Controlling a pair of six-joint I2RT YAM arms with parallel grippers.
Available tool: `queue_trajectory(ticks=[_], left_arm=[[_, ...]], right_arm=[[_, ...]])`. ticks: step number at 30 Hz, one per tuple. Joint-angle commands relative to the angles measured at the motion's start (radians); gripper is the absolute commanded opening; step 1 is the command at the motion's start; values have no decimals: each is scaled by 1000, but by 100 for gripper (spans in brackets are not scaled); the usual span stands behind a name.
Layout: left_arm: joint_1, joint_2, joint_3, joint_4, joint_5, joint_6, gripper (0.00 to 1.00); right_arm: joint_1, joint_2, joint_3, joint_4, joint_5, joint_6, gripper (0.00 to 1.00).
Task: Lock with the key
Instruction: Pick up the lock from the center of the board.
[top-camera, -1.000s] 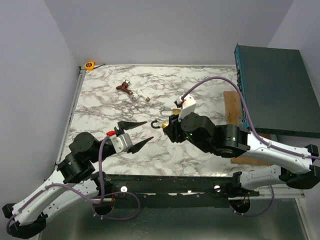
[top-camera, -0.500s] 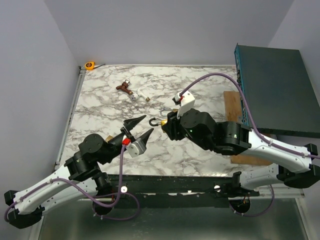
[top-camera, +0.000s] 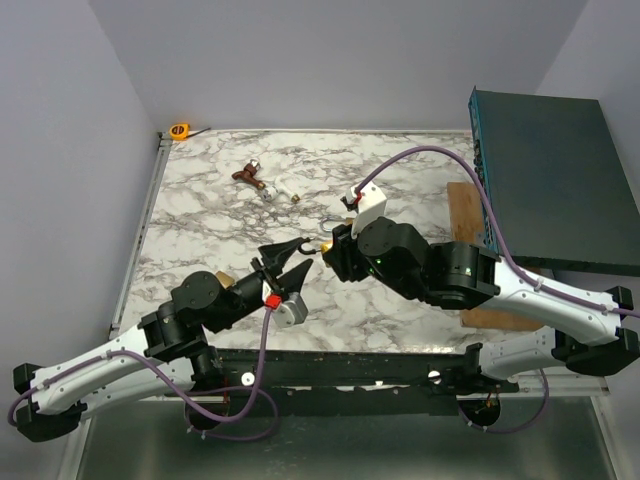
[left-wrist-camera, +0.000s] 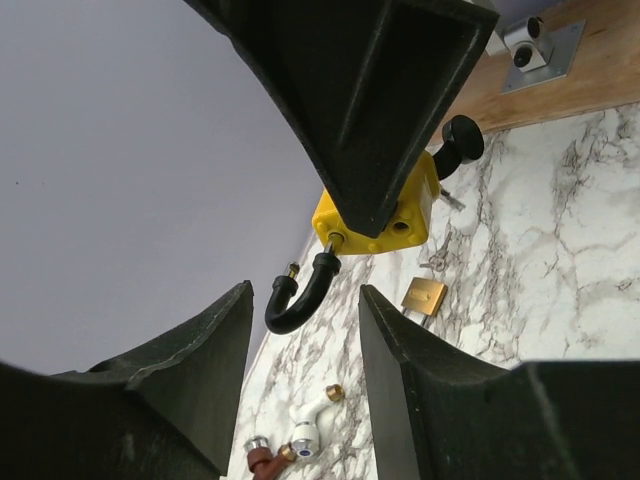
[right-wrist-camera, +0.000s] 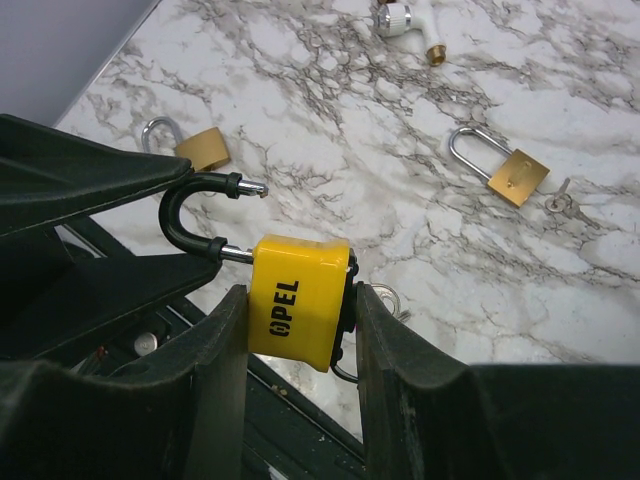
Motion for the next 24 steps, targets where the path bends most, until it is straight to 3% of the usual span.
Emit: queue_trajectory(ticks=[1, 24], left_arm=[[-22, 4, -10, 30, -32, 38, 44], [-49, 35, -23, 21, -66, 95, 28]], right_arm=[[-1, -1, 41, 17, 1, -14, 11], [-2, -13, 48, 1, -2, -15, 11]])
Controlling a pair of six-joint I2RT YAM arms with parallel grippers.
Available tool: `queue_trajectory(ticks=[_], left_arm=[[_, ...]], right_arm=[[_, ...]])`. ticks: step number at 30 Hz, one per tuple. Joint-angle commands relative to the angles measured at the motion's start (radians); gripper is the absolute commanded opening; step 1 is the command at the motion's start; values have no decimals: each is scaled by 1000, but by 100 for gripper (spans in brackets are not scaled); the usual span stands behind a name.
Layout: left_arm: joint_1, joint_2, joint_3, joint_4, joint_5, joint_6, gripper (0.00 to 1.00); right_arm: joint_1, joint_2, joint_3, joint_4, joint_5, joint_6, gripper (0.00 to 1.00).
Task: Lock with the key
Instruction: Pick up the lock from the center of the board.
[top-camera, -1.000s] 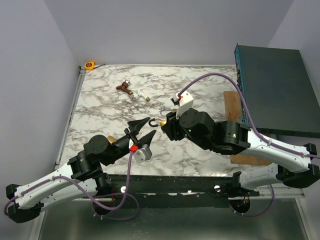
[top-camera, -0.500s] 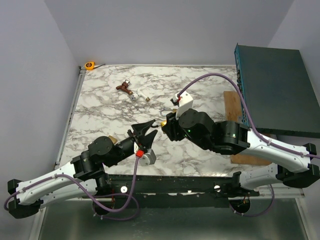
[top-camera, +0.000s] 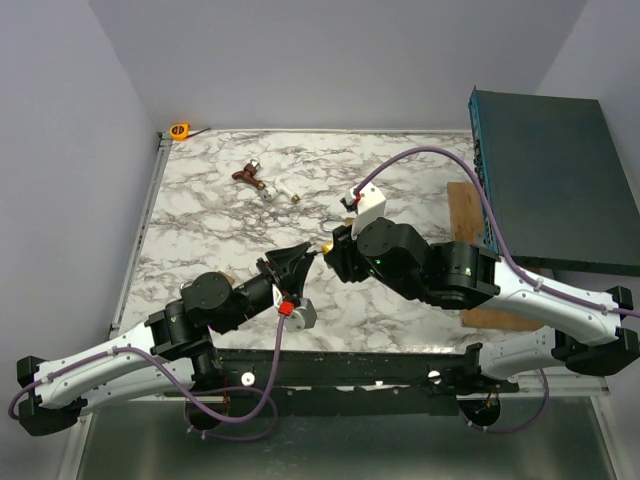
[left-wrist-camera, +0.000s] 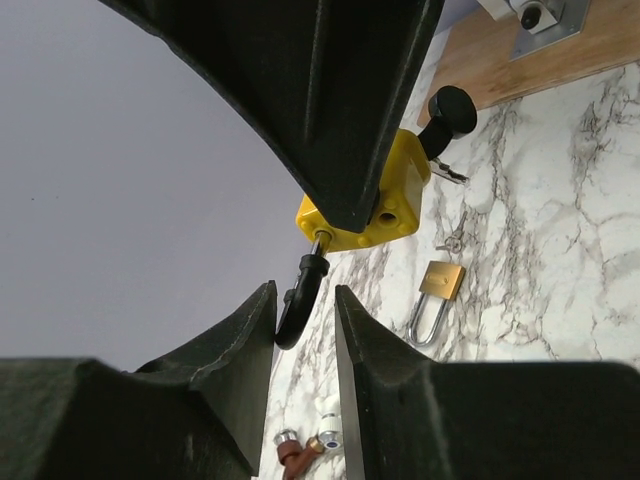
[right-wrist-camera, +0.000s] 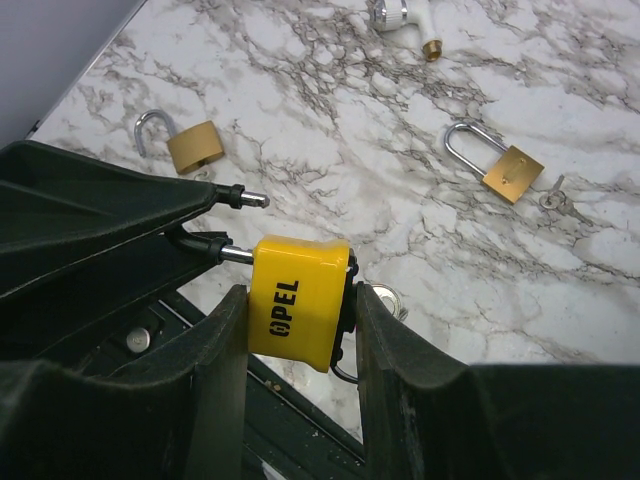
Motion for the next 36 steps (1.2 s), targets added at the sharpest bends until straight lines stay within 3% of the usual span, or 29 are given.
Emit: queue_trajectory(ticks=[1, 4, 9, 13, 19, 21, 27, 33, 36], left_arm=[[-9, 0, -5, 10, -18, -3, 27], [-9, 4, 7, -11, -11, -24, 21], [-10, 2, 23, -47, -1, -71, 0], [-11, 15, 104, -143, 4, -206, 0], [-10, 78, 317, -323, -11, -522, 0], [-10, 72, 355, -342, 14, -592, 0], [-9, 74, 488, -425, 66, -750, 0], [-8, 112, 668, -535, 182, -862, 0], [-8, 143, 728, -567, 244, -929, 0]], right_arm=[[-1, -13, 47, 17, -1, -7, 11], [0, -13, 44, 18, 1, -6, 11], [-2, -16, 46, 18, 5, -6, 11], [-1, -24, 44, 24, 13, -6, 14], [0, -58, 37, 63, 7, -15, 61], [-1, -77, 39, 82, -7, -25, 71], [0, -155, 48, 134, -49, -57, 81], [-1, -335, -71, 368, -346, -189, 81], [-1, -348, -66, 406, -454, -224, 82]])
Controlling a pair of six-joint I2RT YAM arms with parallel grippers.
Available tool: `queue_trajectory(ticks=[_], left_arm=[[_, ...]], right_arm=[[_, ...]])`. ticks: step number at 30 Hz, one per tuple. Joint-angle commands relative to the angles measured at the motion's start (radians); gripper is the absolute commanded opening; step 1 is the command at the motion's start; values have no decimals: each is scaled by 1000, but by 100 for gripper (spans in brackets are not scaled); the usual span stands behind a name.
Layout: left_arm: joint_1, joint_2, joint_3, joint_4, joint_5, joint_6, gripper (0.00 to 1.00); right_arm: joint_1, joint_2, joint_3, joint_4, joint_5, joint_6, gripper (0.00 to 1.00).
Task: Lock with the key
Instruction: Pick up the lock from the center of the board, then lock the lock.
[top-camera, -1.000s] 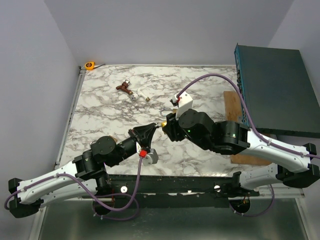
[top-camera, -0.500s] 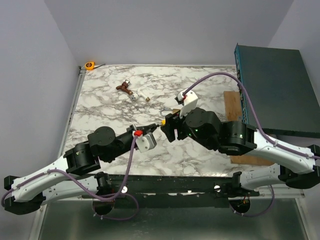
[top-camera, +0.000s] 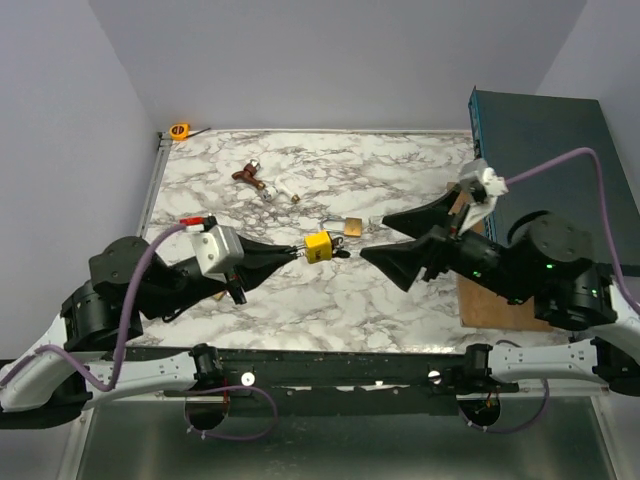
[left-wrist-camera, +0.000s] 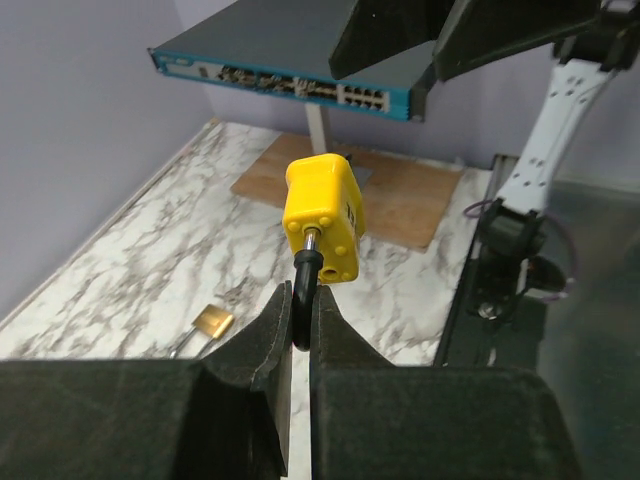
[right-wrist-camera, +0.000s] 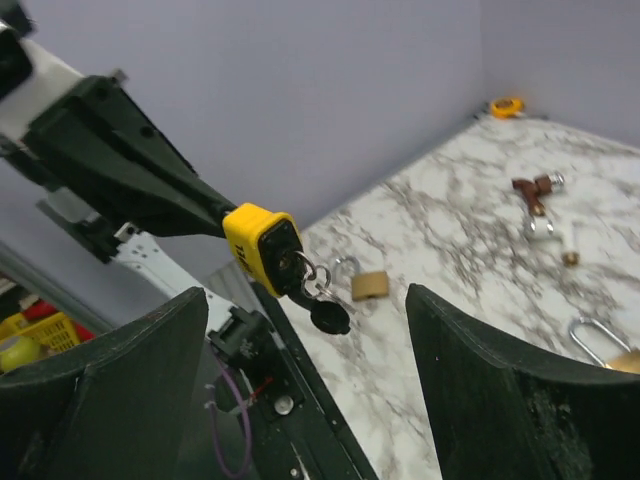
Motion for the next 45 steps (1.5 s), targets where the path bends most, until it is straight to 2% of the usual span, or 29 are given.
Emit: queue_trajectory(ticks=[1, 5, 14, 18, 23, 31, 40, 45], left_arm=[[-2, 38, 111, -38, 149, -157, 0], [1, 61, 147, -39, 225, -230, 0], [49, 69, 177, -48, 351, -292, 0], [134, 62, 176, -35, 471, -333, 0], [303, 47, 139, 34, 694, -418, 0], [369, 46, 125, 98, 797, -477, 0], [430, 55, 133, 125, 837, -514, 0], [449, 57, 123, 146, 842, -529, 0]], right_arm=[[0, -4, 5, 129, -238, -92, 82], [-1, 98, 66, 107, -334, -93, 82], [1, 127, 54, 167, -403, -72, 79], [0, 88, 12, 194, -436, -53, 79], [1, 74, -7, 208, -487, -30, 79], [0, 125, 18, 198, -498, -40, 78], [-1, 136, 48, 194, -529, -34, 58], [0, 126, 31, 217, -545, -17, 50]])
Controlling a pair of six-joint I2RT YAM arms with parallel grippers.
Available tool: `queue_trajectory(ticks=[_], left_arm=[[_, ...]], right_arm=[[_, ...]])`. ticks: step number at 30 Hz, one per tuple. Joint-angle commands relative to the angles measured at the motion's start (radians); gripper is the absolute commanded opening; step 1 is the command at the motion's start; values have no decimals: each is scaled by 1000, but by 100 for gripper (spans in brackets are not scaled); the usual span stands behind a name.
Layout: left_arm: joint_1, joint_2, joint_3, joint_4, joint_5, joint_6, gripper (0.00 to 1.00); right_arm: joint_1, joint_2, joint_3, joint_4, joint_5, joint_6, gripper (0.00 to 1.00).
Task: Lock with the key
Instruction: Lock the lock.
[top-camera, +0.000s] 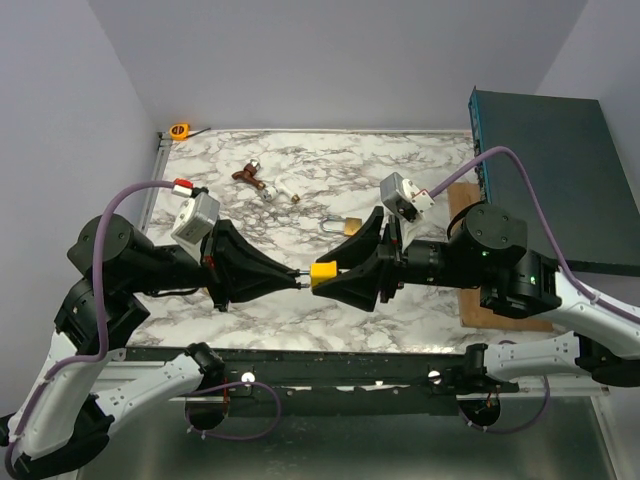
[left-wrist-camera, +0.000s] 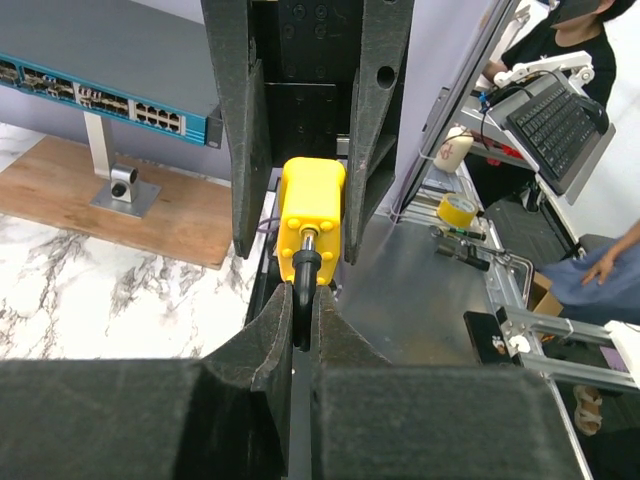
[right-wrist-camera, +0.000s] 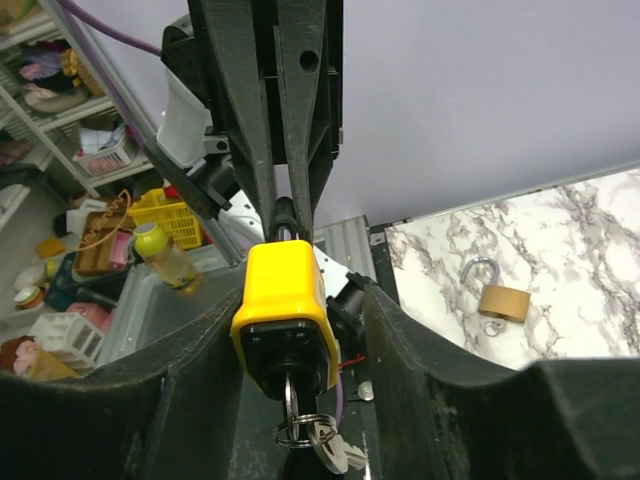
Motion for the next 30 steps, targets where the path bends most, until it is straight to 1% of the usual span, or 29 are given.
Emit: queue_trajectory(ticks=[1, 9, 14, 18, 20, 23, 30], left_arm=[[21, -5, -5, 106, 42, -44, 0], [41, -6, -23, 129, 45, -65, 0], [52, -9, -35, 134, 44, -73, 0], [62, -13, -47, 151, 43, -90, 0], [62, -11, -54, 166, 47, -109, 0], [63, -15, -78, 211, 58, -154, 0], [63, -22, -108, 245, 50, -197, 0]], right_arm=[[0, -12, 11, 28, -46, 15, 49], [0, -13, 2, 35, -44, 22, 38], [0, -26, -11, 37, -19, 34, 23], [0, -34, -22, 36, -5, 40, 17], [0, -34, -25, 37, 1, 42, 12], [0, -22, -18, 32, 9, 42, 1], [0, 23, -15, 62, -17, 56, 1]])
